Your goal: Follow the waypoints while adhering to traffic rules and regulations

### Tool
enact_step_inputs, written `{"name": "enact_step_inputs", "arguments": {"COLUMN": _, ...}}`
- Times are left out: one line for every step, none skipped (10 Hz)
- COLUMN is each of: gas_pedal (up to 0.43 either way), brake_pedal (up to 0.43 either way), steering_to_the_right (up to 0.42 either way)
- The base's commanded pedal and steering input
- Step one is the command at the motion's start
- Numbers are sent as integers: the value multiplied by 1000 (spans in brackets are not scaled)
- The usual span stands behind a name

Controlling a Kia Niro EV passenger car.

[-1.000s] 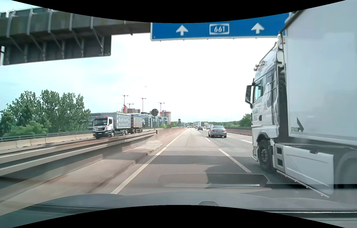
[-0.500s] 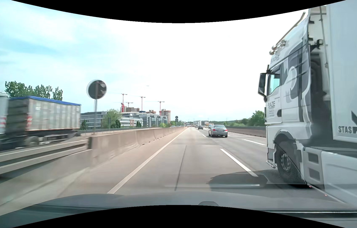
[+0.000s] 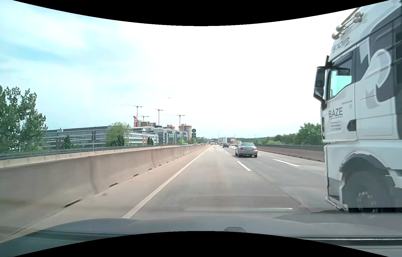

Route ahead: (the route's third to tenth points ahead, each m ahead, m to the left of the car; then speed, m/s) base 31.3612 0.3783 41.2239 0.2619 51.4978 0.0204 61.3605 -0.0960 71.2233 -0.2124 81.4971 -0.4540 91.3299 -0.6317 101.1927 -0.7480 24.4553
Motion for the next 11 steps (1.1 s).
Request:
{"name": "enact_step_inputs", "arguments": {"gas_pedal": 67, "brake_pedal": 0, "steering_to_the_right": -4}}
{"name": "enact_step_inputs", "arguments": {"gas_pedal": 67, "brake_pedal": 0, "steering_to_the_right": -4}}
{"name": "enact_step_inputs", "arguments": {"gas_pedal": 67, "brake_pedal": 0, "steering_to_the_right": -4}}
{"name": "enact_step_inputs", "arguments": {"gas_pedal": 67, "brake_pedal": 0, "steering_to_the_right": -4}}
{"name": "enact_step_inputs", "arguments": {"gas_pedal": 67, "brake_pedal": 0, "steering_to_the_right": -5}}
{"name": "enact_step_inputs", "arguments": {"gas_pedal": 67, "brake_pedal": 0, "steering_to_the_right": -5}}
{"name": "enact_step_inputs", "arguments": {"gas_pedal": 67, "brake_pedal": 0, "steering_to_the_right": -5}}
{"name": "enact_step_inputs", "arguments": {"gas_pedal": 67, "brake_pedal": 0, "steering_to_the_right": -5}}
{"name": "enact_step_inputs", "arguments": {"gas_pedal": 67, "brake_pedal": 0, "steering_to_the_right": -5}}
{"name": "enact_step_inputs", "arguments": {"gas_pedal": 67, "brake_pedal": 0, "steering_to_the_right": -5}}
{"name": "enact_step_inputs", "arguments": {"gas_pedal": 67, "brake_pedal": 0, "steering_to_the_right": -5}}
